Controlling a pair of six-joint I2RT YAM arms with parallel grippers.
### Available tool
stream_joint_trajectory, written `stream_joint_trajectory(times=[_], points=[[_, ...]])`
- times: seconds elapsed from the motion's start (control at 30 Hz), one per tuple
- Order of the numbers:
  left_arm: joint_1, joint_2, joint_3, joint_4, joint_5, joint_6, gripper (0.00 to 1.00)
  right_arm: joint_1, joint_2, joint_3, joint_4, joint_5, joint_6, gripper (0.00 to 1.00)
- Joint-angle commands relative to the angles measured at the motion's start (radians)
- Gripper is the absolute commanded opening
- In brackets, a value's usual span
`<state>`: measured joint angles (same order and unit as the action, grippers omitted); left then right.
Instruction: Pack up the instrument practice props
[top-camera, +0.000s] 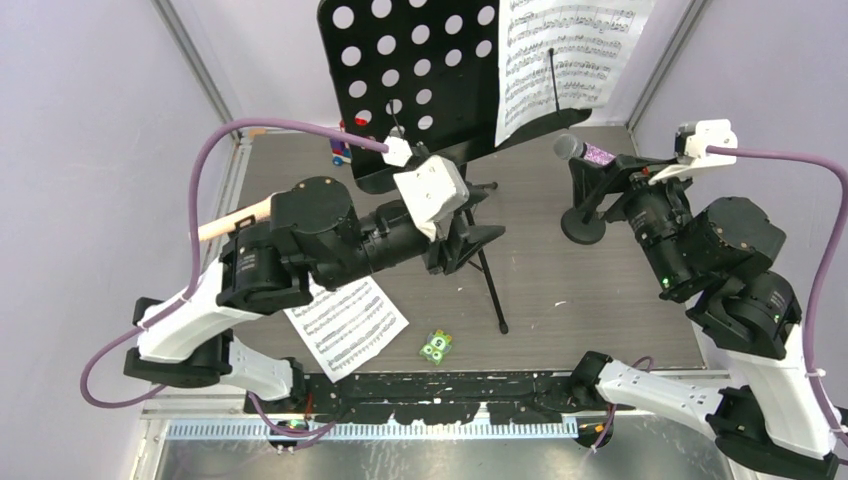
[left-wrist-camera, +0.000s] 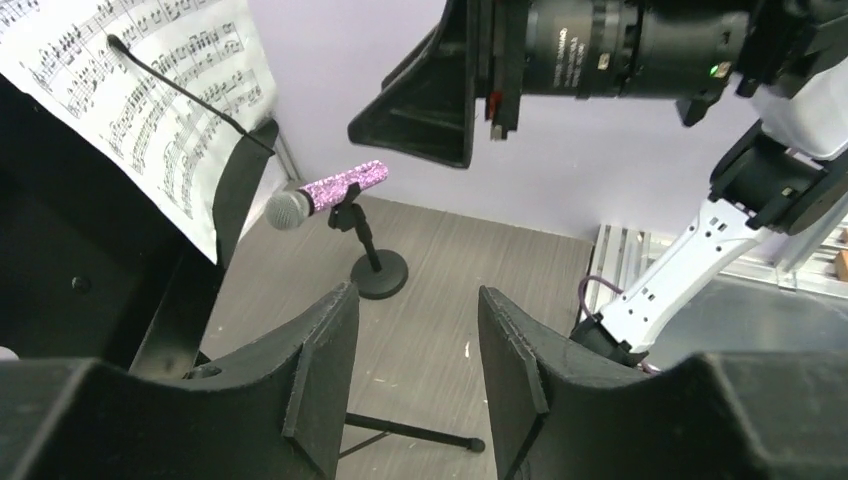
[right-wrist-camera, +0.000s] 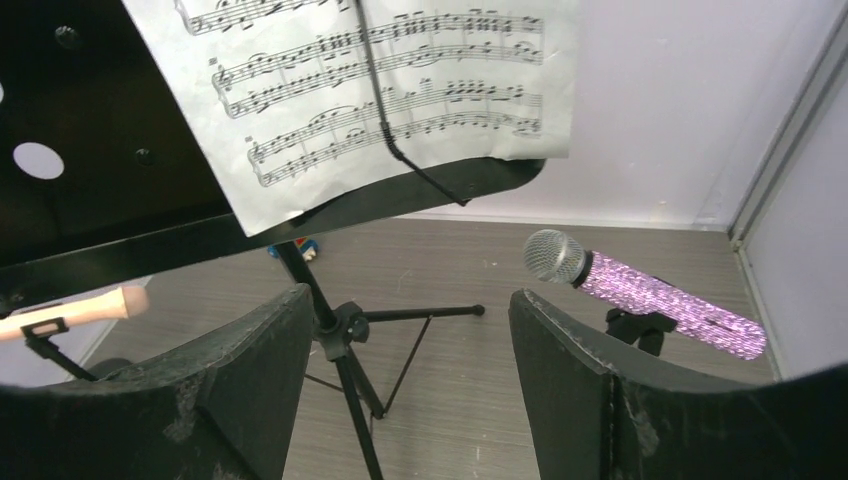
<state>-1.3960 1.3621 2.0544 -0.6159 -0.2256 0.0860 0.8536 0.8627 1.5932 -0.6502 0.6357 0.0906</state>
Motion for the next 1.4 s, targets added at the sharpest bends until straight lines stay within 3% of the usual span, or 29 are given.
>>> stream_joint_trajectory(times=[0.0, 0.2, 0.47, 0.7, 0.87, 1.0, 1.13, 1.27, 1.37], points=[[-0.017, -0.041, -0.01, 0.158, -0.11, 0.031, 0.5, 0.004, -0.008, 0.055, 0.0, 0.095, -0.064, 0.77], [-0.017, 0.028, -0.009, 0.276, -0.209, 0.03, 0.57, 0.004, 0.073, 0.183, -0.041, 0.204, -0.148, 0.83], [-0.002, 0.123, 0.011, 0.441, -0.257, 0.075, 0.72, 0.004, 0.156, 0.298, -0.027, 0.221, -0.217, 0.91], [0.033, 0.286, 0.217, 0.354, -0.32, 0.105, 0.73, 0.002, 0.242, 0.377, -0.107, 0.186, -0.213, 0.93], [0.086, 0.234, 0.137, 0.383, -0.382, 0.081, 0.72, -0.011, 0.241, 0.373, -0.09, 0.262, -0.224, 0.93], [0.192, 0.18, 0.093, 0.332, -0.278, -0.034, 0.69, -0.021, 0.242, 0.37, -0.08, 0.267, -0.244, 0.93], [0.228, 0.183, 0.105, 0.298, -0.186, -0.058, 0.69, -0.078, 0.3, 0.428, -0.115, 0.183, -0.245, 0.93], [0.229, 0.187, 0.104, 0.297, -0.156, -0.058, 0.7, -0.347, 0.376, 0.528, -0.178, -0.153, -0.149, 0.94], [0.228, 0.191, 0.104, 0.3, -0.139, -0.059, 0.7, -0.478, 0.393, 0.54, -0.169, -0.323, -0.119, 0.95]])
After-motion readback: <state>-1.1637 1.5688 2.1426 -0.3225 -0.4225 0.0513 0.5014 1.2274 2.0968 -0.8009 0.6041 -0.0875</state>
